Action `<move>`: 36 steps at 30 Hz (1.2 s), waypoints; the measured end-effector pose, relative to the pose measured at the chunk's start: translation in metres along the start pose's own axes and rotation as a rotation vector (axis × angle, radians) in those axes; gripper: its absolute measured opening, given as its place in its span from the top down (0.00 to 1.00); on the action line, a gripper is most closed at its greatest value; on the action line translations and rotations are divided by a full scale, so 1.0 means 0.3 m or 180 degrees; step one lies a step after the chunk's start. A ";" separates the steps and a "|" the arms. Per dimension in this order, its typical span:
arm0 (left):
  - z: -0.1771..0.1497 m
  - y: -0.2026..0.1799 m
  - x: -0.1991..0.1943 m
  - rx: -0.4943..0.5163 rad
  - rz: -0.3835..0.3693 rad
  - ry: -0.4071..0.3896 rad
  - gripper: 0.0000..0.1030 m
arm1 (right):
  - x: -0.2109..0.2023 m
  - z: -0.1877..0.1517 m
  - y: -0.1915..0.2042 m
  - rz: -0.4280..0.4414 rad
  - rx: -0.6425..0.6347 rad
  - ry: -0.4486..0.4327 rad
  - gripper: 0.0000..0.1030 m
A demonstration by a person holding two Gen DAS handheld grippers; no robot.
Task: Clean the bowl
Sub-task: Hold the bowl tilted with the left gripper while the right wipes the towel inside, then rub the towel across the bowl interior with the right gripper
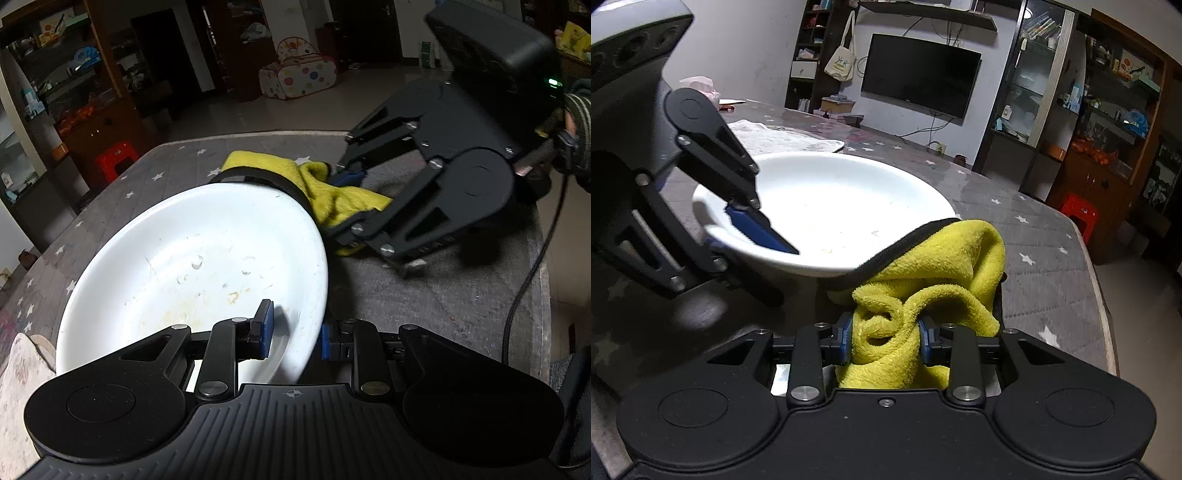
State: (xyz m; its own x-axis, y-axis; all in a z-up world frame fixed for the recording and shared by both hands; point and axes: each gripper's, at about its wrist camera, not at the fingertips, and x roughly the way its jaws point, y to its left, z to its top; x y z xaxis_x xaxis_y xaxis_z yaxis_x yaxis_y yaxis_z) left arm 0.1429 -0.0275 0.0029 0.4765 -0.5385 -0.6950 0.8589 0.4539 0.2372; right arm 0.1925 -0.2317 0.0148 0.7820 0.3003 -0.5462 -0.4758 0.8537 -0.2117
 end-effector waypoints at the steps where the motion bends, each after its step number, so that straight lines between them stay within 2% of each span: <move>1: -0.002 0.002 0.001 0.0004 -0.0002 0.0000 0.76 | 0.006 0.002 -0.005 -0.0005 -0.0001 0.0002 0.66; 15: -0.011 0.026 0.027 0.0042 0.0005 0.0012 0.75 | 0.103 0.043 -0.072 0.0064 -0.0177 -0.0035 0.66; 27: 0.001 -0.004 0.005 0.0036 0.0071 0.0045 0.76 | 0.161 0.069 -0.118 -0.0247 0.0085 0.0091 0.66; 32: 0.006 -0.054 -0.003 0.0061 0.0140 -0.0017 0.73 | 0.162 0.061 -0.113 -0.0248 0.0066 0.0059 0.66; 36: 0.036 -0.043 0.022 -0.0027 0.0150 -0.0018 0.73 | 0.150 0.054 -0.100 -0.0205 0.0006 0.0041 0.66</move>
State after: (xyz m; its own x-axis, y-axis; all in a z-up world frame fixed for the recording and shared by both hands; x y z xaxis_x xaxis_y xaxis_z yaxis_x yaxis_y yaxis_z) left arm 0.1368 -0.0445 0.0026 0.5174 -0.5205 -0.6793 0.8339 0.4847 0.2638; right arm 0.2486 -0.2369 0.0096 0.8056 0.2392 -0.5420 -0.4239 0.8719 -0.2453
